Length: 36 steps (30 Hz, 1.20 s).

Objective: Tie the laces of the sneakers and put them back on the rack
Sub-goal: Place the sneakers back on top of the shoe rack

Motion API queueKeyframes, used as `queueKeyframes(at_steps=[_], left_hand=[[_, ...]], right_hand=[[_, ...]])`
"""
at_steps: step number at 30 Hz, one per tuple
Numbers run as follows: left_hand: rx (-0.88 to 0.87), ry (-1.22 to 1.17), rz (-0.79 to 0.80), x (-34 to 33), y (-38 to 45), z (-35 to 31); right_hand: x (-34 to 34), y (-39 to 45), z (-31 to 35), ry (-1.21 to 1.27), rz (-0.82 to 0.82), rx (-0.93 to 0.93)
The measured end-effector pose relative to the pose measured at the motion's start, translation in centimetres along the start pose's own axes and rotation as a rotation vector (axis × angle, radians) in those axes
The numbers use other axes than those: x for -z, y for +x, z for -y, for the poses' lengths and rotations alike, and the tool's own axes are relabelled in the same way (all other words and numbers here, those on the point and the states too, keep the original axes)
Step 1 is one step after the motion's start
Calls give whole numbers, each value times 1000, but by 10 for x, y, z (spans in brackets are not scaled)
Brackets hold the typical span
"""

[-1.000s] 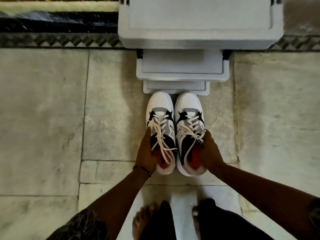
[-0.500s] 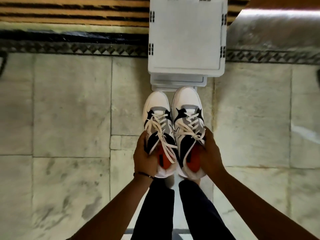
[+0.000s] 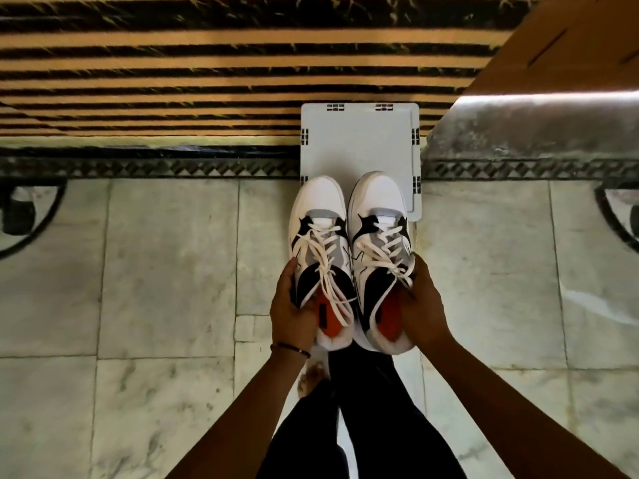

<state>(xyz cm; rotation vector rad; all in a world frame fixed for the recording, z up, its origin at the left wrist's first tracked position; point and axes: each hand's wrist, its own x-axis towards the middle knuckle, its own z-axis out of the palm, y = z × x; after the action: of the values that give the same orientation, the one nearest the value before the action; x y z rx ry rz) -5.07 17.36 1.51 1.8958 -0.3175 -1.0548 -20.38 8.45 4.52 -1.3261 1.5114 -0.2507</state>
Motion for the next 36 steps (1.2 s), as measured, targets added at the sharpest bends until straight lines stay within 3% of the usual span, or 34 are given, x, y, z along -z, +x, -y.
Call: queueKeyframes(at_steps=[8, 18, 24, 36], left_hand=[[-84, -11, -3, -45, 86, -27], [-134, 153, 56, -74, 183, -59], [-116, 66, -5, -89, 189, -61], [-87, 182, -9, -95, 211, -64]], right_hand=[[10, 95, 32, -5, -46, 75], [8, 200, 45, -48, -72, 43], [2, 226, 40, -81, -87, 40], [-9, 247, 24, -167, -132, 21]])
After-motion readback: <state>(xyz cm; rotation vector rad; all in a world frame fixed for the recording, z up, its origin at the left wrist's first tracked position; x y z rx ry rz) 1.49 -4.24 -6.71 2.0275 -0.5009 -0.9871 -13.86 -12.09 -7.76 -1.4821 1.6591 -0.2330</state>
